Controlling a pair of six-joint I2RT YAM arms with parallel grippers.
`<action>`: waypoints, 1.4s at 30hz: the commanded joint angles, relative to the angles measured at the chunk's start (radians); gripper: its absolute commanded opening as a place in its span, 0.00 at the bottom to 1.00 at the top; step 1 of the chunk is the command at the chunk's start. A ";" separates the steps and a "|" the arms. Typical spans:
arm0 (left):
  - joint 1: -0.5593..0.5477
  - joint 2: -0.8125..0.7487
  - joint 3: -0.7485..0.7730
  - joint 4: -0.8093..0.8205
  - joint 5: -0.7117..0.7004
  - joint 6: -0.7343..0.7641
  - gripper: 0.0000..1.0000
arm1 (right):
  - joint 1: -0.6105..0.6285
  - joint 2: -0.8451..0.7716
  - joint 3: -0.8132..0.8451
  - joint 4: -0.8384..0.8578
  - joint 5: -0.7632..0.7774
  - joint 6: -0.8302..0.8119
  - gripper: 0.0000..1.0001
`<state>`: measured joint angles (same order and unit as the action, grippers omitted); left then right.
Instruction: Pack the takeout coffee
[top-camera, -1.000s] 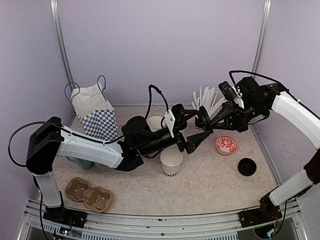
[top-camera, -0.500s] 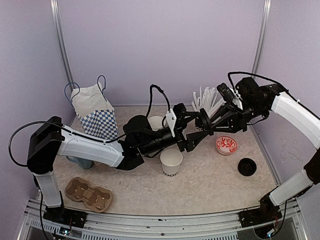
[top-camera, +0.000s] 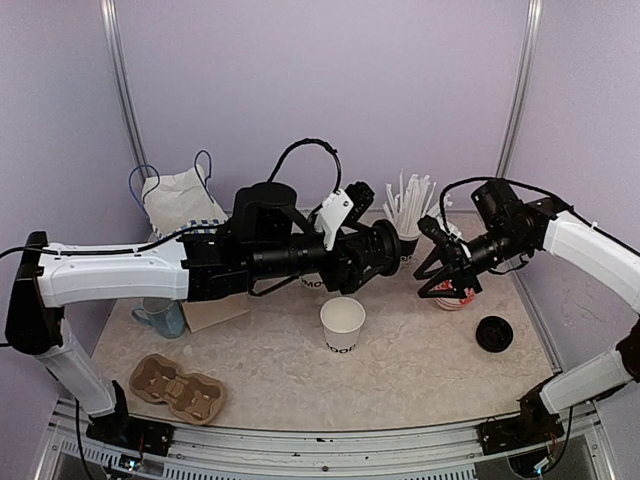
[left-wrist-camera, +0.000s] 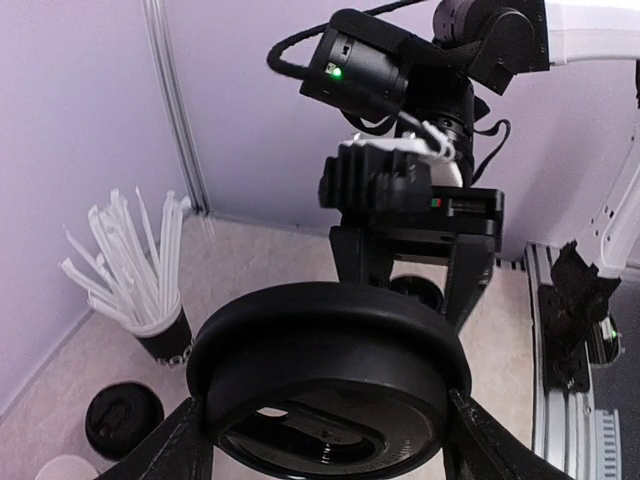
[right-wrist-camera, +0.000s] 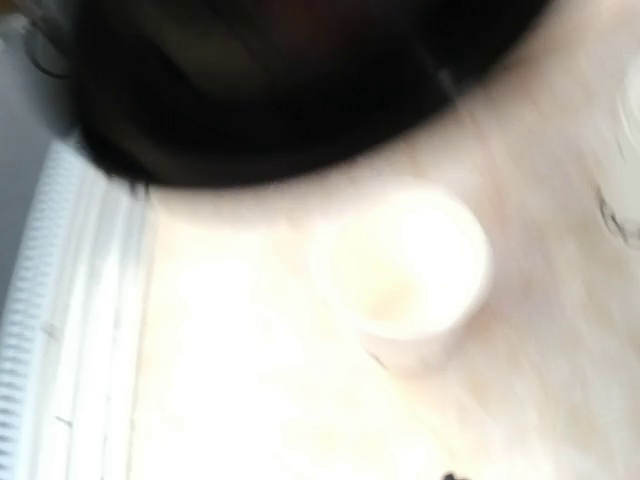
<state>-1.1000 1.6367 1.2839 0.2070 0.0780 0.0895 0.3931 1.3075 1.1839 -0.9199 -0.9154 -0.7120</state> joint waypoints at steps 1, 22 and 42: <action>0.007 -0.042 0.091 -0.474 -0.027 -0.008 0.73 | 0.046 0.079 -0.059 0.185 0.193 0.022 0.49; 0.094 -0.176 0.063 -0.954 -0.104 -0.085 0.73 | 0.199 0.632 0.130 0.302 0.217 -0.266 0.69; 0.053 -0.124 0.135 -1.136 -0.022 -0.085 0.73 | 0.346 0.694 0.110 0.244 0.100 -0.220 0.68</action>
<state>-1.0294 1.4826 1.3766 -0.9123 0.0231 0.0071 0.7441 2.0163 1.3033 -0.6300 -0.7540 -0.9405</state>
